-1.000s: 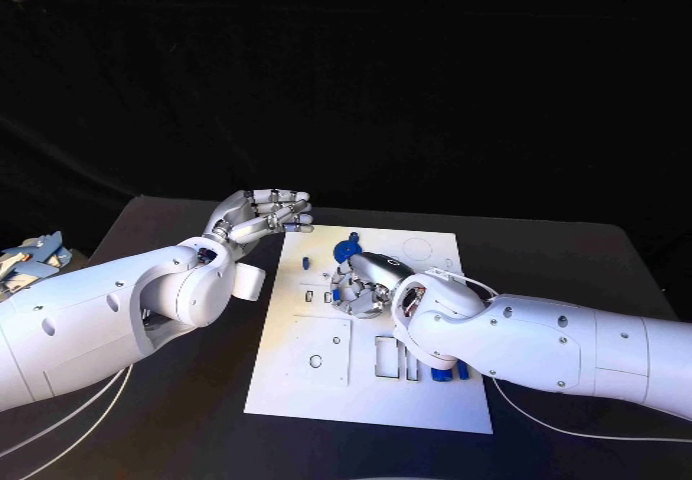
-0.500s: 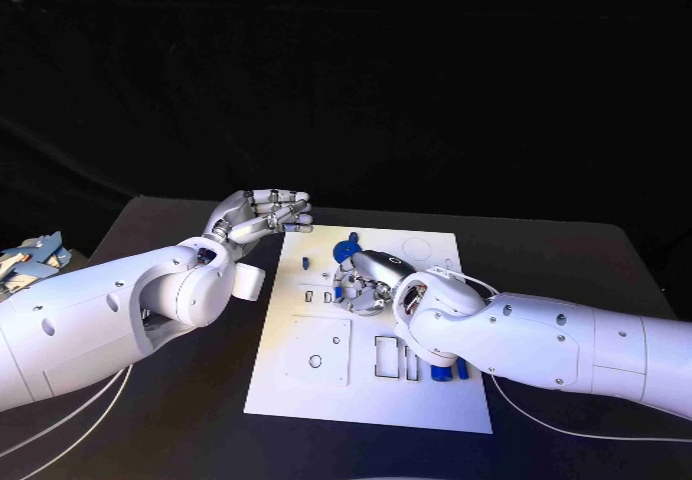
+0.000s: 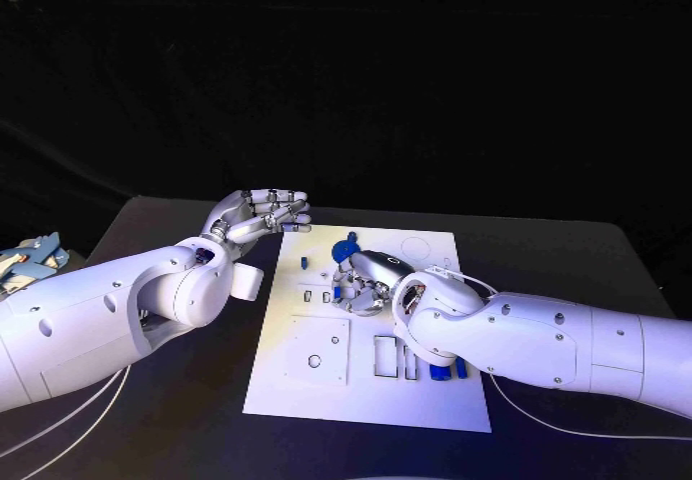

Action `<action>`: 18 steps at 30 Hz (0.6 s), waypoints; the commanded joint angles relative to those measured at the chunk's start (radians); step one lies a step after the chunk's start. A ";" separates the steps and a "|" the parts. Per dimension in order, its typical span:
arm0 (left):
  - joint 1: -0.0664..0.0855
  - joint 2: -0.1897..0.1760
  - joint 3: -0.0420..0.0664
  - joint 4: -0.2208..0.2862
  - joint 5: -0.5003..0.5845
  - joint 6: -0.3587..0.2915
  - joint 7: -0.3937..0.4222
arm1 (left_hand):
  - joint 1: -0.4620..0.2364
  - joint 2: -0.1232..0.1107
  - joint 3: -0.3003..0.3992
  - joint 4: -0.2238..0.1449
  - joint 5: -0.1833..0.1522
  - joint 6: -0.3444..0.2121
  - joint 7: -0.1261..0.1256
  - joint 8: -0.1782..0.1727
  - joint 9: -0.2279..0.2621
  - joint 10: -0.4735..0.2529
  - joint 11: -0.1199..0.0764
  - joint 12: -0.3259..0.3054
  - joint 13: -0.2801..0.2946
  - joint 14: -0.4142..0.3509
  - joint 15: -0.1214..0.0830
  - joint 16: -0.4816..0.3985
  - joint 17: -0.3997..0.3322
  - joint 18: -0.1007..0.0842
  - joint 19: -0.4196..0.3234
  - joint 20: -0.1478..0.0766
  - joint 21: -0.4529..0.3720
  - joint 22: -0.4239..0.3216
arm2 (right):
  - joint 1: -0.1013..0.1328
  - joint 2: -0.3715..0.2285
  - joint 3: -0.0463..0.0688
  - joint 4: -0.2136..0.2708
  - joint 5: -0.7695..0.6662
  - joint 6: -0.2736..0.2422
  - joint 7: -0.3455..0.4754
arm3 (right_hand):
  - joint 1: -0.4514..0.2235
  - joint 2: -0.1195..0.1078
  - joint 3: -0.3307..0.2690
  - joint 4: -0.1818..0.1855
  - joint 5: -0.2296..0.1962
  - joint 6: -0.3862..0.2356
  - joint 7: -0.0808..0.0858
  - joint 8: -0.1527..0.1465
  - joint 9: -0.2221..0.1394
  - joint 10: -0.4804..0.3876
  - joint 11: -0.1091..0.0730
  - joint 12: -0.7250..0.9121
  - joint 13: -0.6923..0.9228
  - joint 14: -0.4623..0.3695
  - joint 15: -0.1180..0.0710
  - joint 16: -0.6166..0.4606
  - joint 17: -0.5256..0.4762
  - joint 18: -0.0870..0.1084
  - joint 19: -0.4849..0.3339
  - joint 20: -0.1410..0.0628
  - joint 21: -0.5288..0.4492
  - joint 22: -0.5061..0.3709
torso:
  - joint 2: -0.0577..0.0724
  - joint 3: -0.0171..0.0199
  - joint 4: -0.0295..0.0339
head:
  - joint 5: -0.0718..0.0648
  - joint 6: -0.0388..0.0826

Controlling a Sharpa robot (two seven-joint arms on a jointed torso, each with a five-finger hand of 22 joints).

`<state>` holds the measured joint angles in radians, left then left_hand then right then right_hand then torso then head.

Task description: Assemble the parts on the task board

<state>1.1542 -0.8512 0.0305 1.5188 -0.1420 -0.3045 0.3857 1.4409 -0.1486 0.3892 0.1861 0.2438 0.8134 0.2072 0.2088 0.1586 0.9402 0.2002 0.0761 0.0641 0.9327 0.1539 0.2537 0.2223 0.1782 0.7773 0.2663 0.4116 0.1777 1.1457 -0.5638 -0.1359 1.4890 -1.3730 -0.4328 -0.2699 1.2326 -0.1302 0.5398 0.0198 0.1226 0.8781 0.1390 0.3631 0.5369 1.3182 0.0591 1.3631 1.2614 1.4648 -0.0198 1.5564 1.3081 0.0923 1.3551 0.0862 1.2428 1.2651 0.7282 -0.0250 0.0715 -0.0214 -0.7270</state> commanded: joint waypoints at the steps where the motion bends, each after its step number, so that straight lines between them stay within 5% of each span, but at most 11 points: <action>1: 0.000 0.002 0.001 0.001 0.002 0.016 0.005 | -0.001 -0.009 0.005 0.002 -0.003 0.005 0.040 -0.006 -0.001 0.006 0.000 -0.004 0.001 -0.004 0.003 -0.004 0.001 0.003 -0.008 0.002 0.007 0.001 | -0.006 -0.001 -0.005 -0.002 -0.006 0.042 -0.011 | 0.000 -0.012 -0.002 0.006 -0.004 -0.009 0.002 -0.005 -0.002 -0.006 0.001 -0.006 -0.002 0.095 0.009 0.002 0.216 -0.006 0.000 0.007 -0.005 -0.001 | 0.000 -0.0007 0.0003 | -0.001 0.001; 18: 0.000 0.002 0.001 0.000 0.002 0.017 0.004 | -0.001 -0.009 0.005 0.002 -0.003 0.005 0.040 -0.006 -0.001 0.006 0.000 -0.004 0.001 -0.004 0.003 -0.004 0.001 0.003 -0.008 0.002 0.007 0.001 | -0.006 -0.001 -0.005 -0.002 -0.005 0.027 -0.001 | -0.016 -0.054 -0.028 0.027 0.009 -0.060 0.025 -0.039 -0.039 -0.032 0.022 -0.022 -0.023 0.093 0.027 -0.001 0.207 -0.002 -0.009 0.023 -0.026 -0.013 | 0.000 -0.0002 0.0009 | -0.003 0.001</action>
<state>1.1542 -0.8512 0.0305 1.5179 -0.1420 -0.3043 0.3849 1.4408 -0.1486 0.3892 0.1861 0.2438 0.8134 0.2072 0.2089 0.1586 0.9401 0.2002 0.0762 0.0641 0.9327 0.1539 0.2537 0.2222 0.1782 0.7773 0.2663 0.4116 0.1776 1.1443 -0.5648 -0.1377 1.4895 -1.3728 -0.4275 -0.2691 1.2176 -0.1751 0.5161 0.0458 0.1276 0.8257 0.1640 0.3303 0.4995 1.2913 0.0788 1.3470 1.2398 1.4650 0.0021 1.5564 1.3079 0.0923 1.3480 0.1007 1.2215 1.2535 0.7281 -0.0255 0.0725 -0.0243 -0.7258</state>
